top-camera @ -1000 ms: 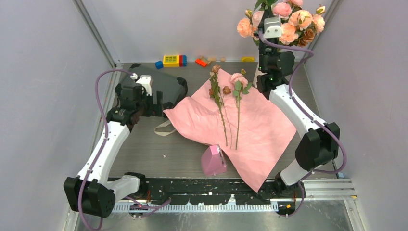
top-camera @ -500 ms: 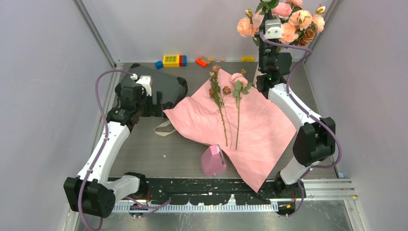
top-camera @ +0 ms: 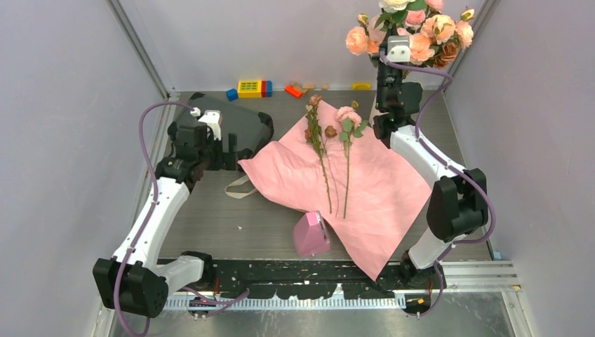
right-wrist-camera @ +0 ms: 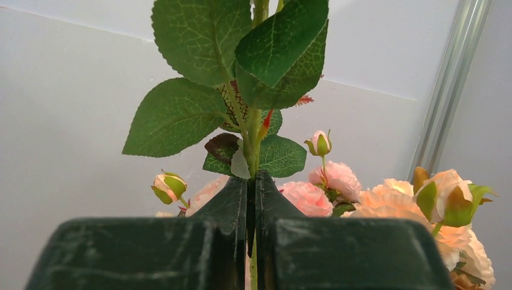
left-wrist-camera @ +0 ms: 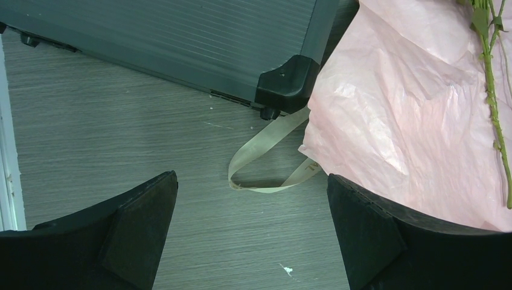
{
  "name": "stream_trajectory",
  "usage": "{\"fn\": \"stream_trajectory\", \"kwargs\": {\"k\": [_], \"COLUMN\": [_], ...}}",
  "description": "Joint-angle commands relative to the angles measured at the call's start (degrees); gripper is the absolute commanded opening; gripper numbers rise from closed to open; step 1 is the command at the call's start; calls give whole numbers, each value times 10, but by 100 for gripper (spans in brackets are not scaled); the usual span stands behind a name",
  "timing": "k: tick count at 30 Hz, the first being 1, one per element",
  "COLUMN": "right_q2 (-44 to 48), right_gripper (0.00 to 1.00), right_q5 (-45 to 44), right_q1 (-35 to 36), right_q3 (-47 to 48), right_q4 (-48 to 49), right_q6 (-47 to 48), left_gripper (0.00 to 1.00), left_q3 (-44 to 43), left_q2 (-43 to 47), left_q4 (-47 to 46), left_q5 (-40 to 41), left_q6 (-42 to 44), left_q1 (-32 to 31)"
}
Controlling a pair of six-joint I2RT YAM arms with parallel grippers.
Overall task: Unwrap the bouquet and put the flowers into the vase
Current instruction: Insert the fake flower into the vase.
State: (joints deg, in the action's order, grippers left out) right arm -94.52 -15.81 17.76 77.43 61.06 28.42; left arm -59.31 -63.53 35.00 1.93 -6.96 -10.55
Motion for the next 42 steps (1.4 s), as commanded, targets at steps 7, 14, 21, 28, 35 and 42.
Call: {"fn": "stream_trajectory", "kwargs": {"k": [7, 14, 21, 28, 35, 42], "right_q2": [-17, -19, -16, -14, 11, 31], "right_gripper": [0, 0, 0, 0, 0, 0], "right_q5": [-41, -50, -58, -67, -77, -73], "right_q1": [-6, -7, -7, -8, -8, -7], "right_q3": [-12, -27, -47, -65, -53, -6], "right_q4": [34, 28, 23, 19, -12, -106], "right_q6": [-30, -45, -53, -57, -59, -57], "left_gripper": [97, 98, 98, 97, 98, 97], "left_q3": [2, 1, 1, 2, 2, 3], "left_q2": [4, 5, 9, 11, 14, 20], "left_q4": [-16, -16, -15, -15, -15, -16], "left_q5": [-1, 0, 1, 1, 1, -4], "left_q6": [8, 9, 9, 10, 10, 8], "left_q1": [0, 0, 0, 0, 0, 0]}}
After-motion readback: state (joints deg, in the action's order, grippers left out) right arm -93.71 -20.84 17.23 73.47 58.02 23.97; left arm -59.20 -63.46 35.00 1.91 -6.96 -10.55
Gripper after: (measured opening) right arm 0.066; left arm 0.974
